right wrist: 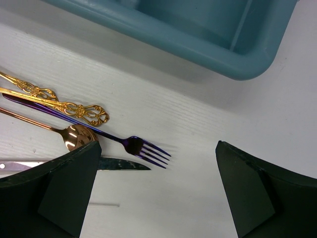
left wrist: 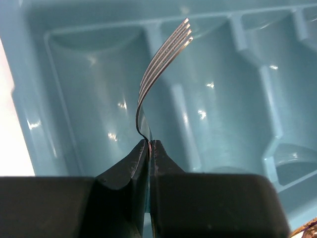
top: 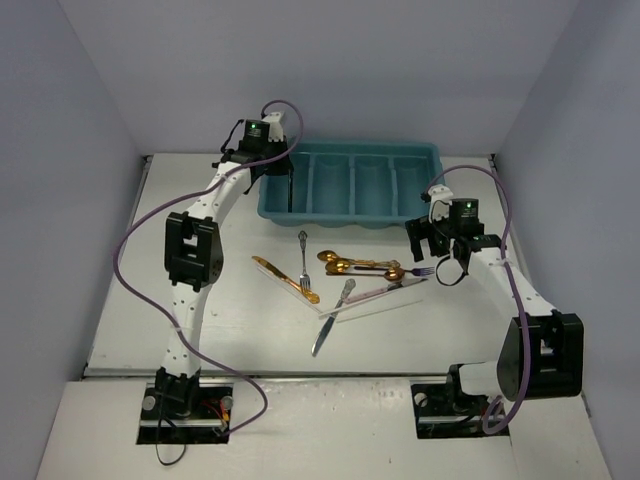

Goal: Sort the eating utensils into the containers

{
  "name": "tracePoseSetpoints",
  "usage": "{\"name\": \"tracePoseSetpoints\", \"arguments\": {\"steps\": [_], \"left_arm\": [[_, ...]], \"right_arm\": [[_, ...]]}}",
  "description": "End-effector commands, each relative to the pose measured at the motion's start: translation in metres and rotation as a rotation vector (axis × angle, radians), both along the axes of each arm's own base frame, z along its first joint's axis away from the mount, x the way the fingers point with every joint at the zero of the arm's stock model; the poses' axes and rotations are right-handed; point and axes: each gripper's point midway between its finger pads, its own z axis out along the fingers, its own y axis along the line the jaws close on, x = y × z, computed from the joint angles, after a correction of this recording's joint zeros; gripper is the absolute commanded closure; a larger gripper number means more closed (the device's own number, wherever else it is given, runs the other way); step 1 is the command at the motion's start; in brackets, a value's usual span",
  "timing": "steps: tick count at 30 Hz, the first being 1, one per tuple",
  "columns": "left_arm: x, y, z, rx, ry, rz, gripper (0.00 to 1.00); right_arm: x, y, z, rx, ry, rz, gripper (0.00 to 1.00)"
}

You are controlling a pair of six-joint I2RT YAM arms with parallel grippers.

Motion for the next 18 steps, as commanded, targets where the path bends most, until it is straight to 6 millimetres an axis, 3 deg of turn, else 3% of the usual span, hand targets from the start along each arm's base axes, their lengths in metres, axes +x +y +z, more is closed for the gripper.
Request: {"name": "tracePoseSetpoints", "arguments": {"steps": [1,5,6,9,12,15,18], "left_arm": [[0.009,0.002,0.040,-0.070,-0.084,0.034,0.99],[0.005,0.003,0.033,-0.073,-0.053,0.038,0.84],[0.004,0.004,0.033,-0.076,-0.050,0.042,0.76],[0.003,0.005,0.040,-0.077,-0.060,0.042,0.64],[0.004,0.009,0.054,-0.077,-0.091,0.040,0.55],[0.001,0.011,0.079,-0.079,-0.139,0.018,0.54],[-0.018,0.005,0.115,-0.054,-0.253,-0.162,0.52]], "right_arm": [[0.023,-0.001,0.028,0.006,-0.094,-0.001,0.00],[0.024,0.000,0.030,0.010,-0.099,0.000,0.00],[0.024,0.000,0.031,0.010,-0.100,0.000,0.00],[0.023,-0.001,0.034,0.008,-0.108,0.000,0.00],[0.023,-0.001,0.037,0.008,-0.118,0.000,0.00],[0.023,0.000,0.043,0.012,-0.135,0.001,0.00],[0.022,0.000,0.049,0.013,-0.152,0.001,0.00]]}}
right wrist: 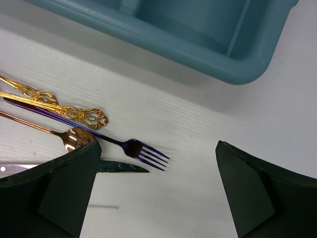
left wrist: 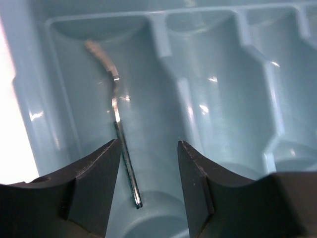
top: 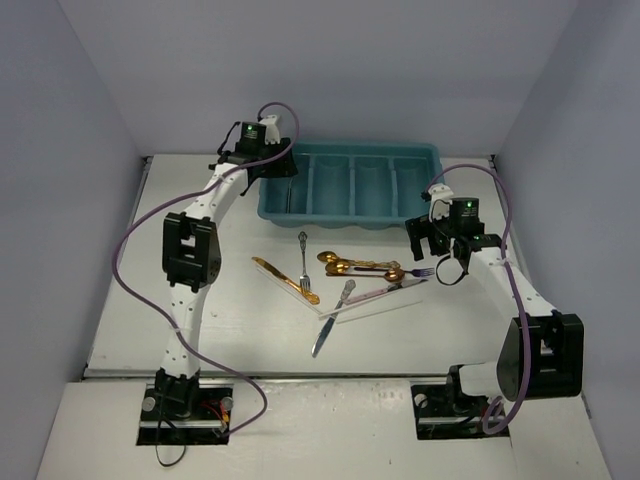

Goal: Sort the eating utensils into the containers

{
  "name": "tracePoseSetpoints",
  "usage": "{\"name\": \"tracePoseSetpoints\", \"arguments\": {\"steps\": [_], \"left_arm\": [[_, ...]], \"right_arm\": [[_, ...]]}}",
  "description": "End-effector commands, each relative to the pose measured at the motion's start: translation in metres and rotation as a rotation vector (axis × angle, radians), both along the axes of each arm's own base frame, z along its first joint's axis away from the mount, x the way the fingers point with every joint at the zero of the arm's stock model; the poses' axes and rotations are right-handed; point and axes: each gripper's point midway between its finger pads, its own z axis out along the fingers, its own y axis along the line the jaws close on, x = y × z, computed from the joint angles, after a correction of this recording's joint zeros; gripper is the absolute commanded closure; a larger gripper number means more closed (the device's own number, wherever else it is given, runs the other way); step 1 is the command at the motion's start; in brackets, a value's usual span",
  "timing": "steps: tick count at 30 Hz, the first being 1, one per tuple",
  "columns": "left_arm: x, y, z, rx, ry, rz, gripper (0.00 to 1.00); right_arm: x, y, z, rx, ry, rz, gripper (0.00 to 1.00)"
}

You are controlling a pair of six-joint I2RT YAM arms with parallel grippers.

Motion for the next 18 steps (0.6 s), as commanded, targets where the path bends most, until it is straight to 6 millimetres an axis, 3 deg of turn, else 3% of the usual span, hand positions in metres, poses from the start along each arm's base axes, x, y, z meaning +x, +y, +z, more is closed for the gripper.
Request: {"name": "tracePoseSetpoints", "arguments": {"steps": [1,4,8,13,18], "left_arm": [[-0.016,0.000,0.138,-0.023,-0.337,-0.190,0.50],[-0.052,-0.006,0.169,0.072,-0.503,-0.460,0.44],[-0.101,-0.002,0.172,0.256,-0.615,-0.779,0.43],[-0.155,0.008,0.140,0.628,-0.817,-1.200,0.43],[-0.211,0.020,0.069,0.916,-0.783,-1.643,0.43]], "right_arm": [[0.018,0.000,0.046,0.012,-0.146,0.004,0.00],[0.015,0.000,0.049,0.010,-0.155,0.001,0.00],[0.012,0.000,0.050,0.013,-0.161,0.003,0.00],[0.010,-0.001,0.046,0.021,-0.152,-0.004,0.00],[0.010,-0.002,0.043,0.029,-0.144,-0.006,0.00]]}}
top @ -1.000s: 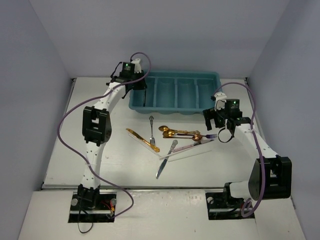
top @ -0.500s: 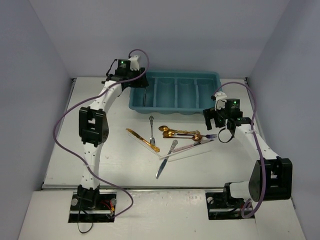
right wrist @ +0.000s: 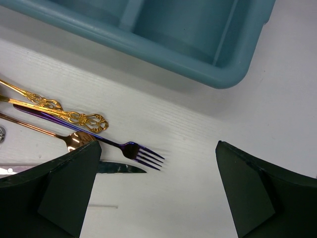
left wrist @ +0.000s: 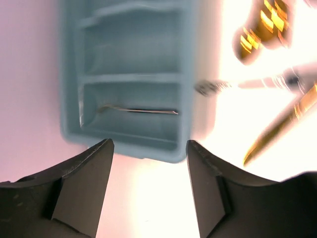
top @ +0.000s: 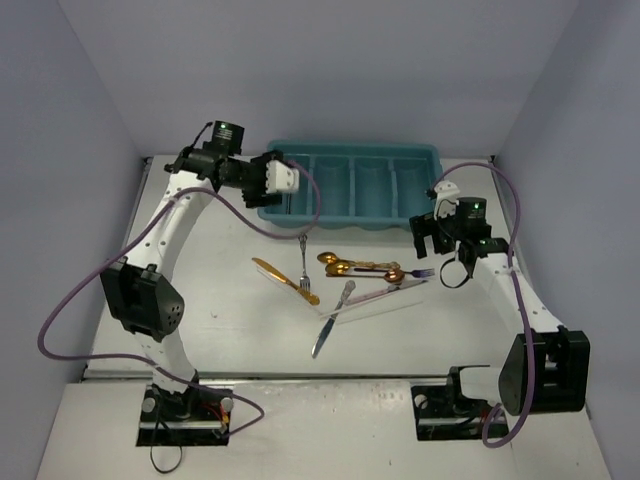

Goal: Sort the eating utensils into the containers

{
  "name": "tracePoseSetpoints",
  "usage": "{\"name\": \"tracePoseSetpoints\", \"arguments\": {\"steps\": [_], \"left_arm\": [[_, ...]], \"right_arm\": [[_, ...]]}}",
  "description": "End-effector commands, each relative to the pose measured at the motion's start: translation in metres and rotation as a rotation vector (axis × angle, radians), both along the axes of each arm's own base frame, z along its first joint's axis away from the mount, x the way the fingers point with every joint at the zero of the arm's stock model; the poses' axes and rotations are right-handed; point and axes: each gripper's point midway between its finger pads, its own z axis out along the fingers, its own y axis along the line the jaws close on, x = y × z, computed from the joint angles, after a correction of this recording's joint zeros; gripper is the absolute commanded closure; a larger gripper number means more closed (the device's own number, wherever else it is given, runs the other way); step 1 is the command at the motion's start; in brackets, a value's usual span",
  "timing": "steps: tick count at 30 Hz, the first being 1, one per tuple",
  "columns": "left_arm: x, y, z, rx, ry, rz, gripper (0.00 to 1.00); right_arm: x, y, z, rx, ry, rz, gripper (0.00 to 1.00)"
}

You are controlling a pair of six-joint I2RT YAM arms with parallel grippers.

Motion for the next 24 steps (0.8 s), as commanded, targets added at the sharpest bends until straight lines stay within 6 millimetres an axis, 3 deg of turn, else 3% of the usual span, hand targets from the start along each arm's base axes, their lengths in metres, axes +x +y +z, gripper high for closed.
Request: {"name": "tracePoseSetpoints", "arguments": {"steps": [1,5,10,15,18,24], "left_arm": [[-0.059,0.004,-0.068,0.407,-0.159,-0.528,0.43],[-0.091,0.000,-0.108,0.517,-0.193,-0.774,0.49],[-0.103,-0.021,-0.133,0.556,-0.242,-0.980,0.50],[-0.105,-0.038,-0.161,0.609,-0.238,-1.111,0.50],[-0.104,-0.046,-0.175,0.639,-0.232,-1.161,0.51],[-0.087,-0.055,-0.192,0.687,-0.226,-1.192,0.55]], "right_arm": [[0.011,0.000,0.021,0.020,-0.077,0.000,0.00],[0.012,-0.003,0.023,0.024,-0.083,-0.012,0.00],[0.012,-0.006,0.021,0.034,-0.079,-0.029,0.00],[0.012,-0.007,0.018,0.052,-0.071,-0.034,0.00],[0.012,-0.017,0.017,0.056,-0.069,-0.059,0.00],[0.011,-0.024,0.016,0.073,-0.065,-0.076,0.00]]}}
